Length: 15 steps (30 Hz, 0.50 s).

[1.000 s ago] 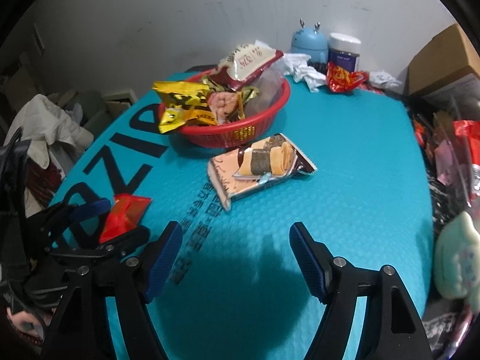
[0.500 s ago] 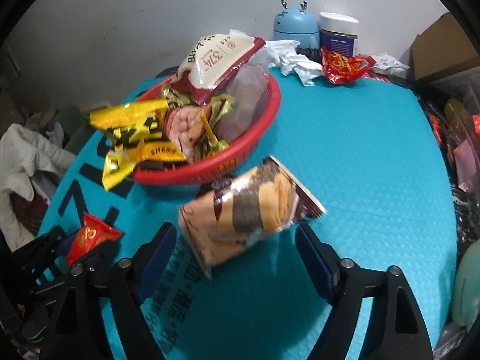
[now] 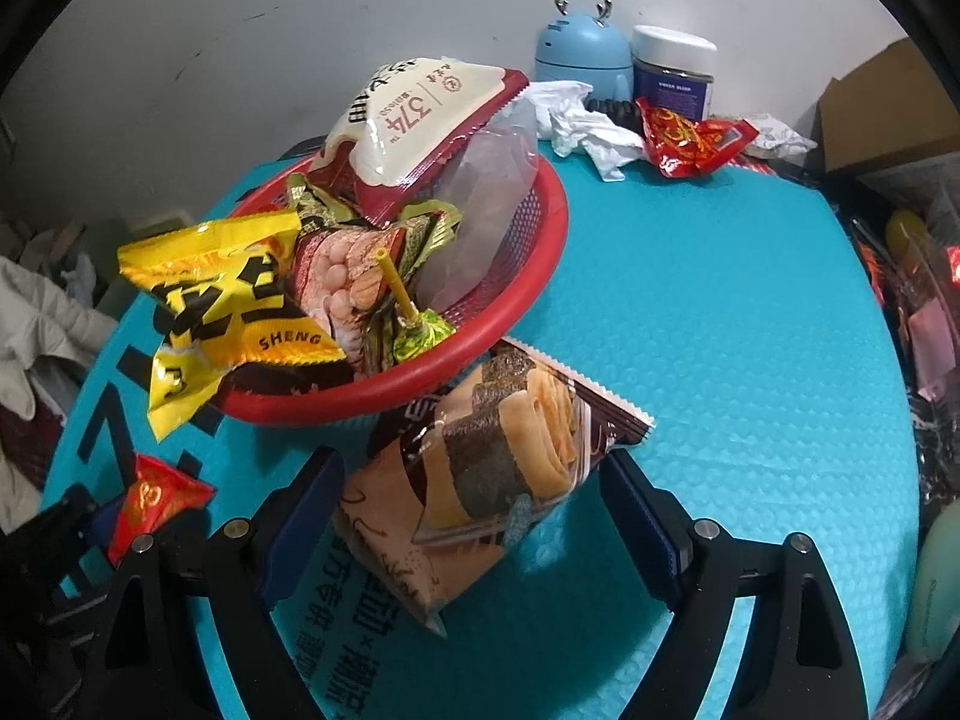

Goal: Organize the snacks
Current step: 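Close the left tool on the red packet while the right tool grasps the wafer-roll packet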

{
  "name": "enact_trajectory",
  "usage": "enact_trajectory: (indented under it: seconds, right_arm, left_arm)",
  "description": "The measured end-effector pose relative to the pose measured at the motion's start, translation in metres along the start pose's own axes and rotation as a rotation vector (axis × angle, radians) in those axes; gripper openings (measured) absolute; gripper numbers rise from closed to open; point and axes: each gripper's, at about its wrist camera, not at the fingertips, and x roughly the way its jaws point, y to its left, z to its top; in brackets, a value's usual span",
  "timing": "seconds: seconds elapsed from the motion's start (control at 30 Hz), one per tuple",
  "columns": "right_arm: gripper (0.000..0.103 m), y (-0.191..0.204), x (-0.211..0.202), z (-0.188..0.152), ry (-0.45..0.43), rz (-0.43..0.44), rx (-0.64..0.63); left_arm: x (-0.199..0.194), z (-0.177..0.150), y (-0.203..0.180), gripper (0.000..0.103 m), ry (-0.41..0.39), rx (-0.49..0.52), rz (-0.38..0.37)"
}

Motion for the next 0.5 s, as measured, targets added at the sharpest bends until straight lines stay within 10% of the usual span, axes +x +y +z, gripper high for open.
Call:
enact_trajectory:
  seconds: [0.3, 0.37, 0.43, 0.5]
  right_arm:
    - [0.049, -0.009, -0.013, -0.008, 0.012, 0.045, 0.016]
    - [0.050, -0.012, -0.013, -0.006, 0.024, 0.061, 0.038]
    - [0.078, -0.012, -0.010, -0.003, 0.038, 0.061, 0.063]
    - [0.084, -0.010, -0.006, -0.001, 0.029, 0.067, 0.076]
  left_arm:
    - [-0.009, -0.012, -0.005, 0.035, 0.021, -0.012, -0.033]
    - [-0.012, -0.013, -0.005, 0.035, 0.024, -0.020, -0.045]
    - [-0.014, -0.014, -0.005, 0.035, 0.025, -0.027, -0.047]
    - [-0.016, -0.014, -0.003, 0.035, 0.020, -0.029, -0.031]
